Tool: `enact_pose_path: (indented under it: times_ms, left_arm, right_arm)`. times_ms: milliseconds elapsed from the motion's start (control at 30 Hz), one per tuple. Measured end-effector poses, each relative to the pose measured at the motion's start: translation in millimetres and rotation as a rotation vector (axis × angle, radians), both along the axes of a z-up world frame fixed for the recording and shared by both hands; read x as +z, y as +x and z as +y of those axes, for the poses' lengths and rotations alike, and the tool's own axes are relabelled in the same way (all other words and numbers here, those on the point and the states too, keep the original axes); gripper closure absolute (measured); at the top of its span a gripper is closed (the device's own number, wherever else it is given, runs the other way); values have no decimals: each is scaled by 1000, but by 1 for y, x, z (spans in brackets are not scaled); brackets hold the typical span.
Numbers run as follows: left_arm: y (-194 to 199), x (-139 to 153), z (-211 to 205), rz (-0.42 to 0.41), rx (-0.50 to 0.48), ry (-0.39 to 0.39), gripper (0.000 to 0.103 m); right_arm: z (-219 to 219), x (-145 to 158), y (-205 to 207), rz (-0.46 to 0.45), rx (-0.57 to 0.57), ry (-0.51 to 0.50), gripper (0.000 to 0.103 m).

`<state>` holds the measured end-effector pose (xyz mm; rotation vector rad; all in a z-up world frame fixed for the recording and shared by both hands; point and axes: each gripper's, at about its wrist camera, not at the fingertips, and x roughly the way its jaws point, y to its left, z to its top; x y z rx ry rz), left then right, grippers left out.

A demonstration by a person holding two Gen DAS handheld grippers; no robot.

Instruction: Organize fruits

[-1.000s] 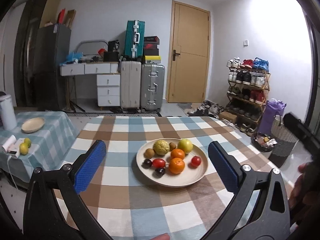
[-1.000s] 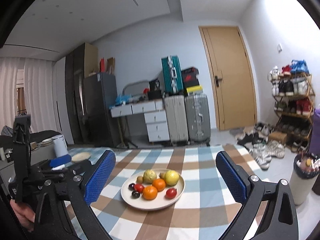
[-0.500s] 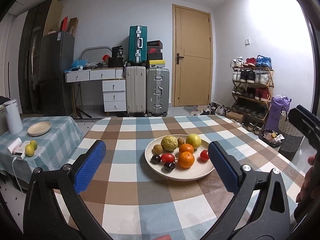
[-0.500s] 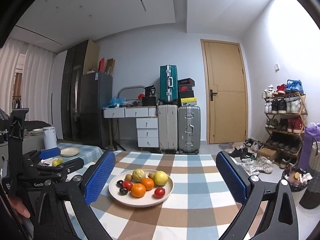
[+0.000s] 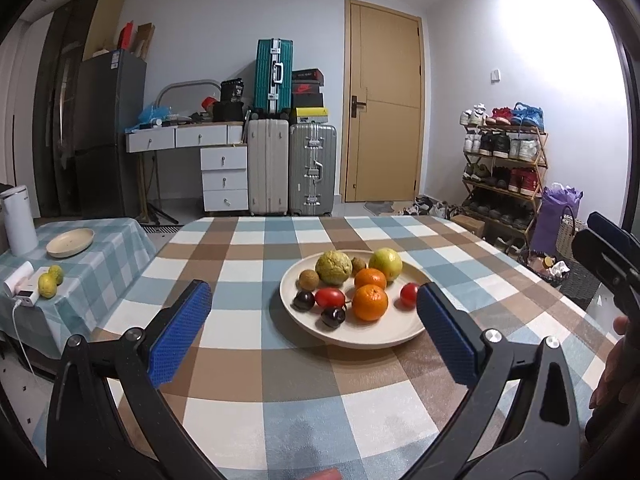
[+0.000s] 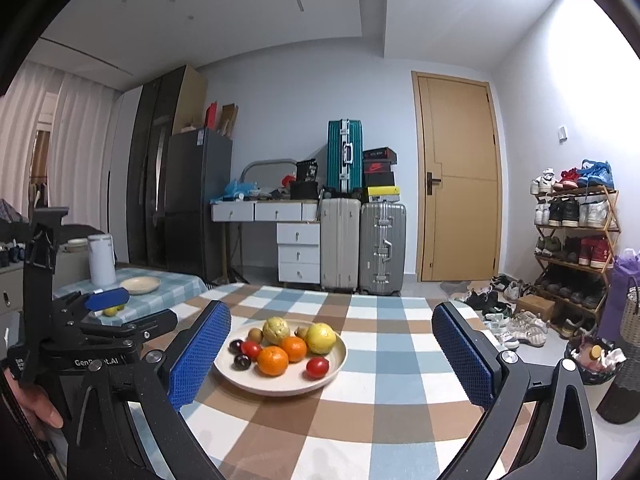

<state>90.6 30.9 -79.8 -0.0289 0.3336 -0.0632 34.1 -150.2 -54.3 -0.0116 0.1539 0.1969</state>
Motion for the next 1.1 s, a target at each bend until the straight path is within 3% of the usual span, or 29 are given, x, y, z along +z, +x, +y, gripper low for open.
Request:
enact_pose_path:
  times_ms: [233,600,867,1100]
  left_arm:
    - [15,-14,4,26,-11,-29,1]
    - [26,-21,-4,68,6,11,1]
    - [11,-17,-11,-2,2,48,1]
    - [8,-15,-7,-9,0,35,1]
  right_arm:
    - [-3,-12,12,40,9,0,0]
    - [1,-31,43,214,38,-3,0]
    - [6,-33,41,193,63,-18,0]
    - [7,-34,44,191,64,-21,0]
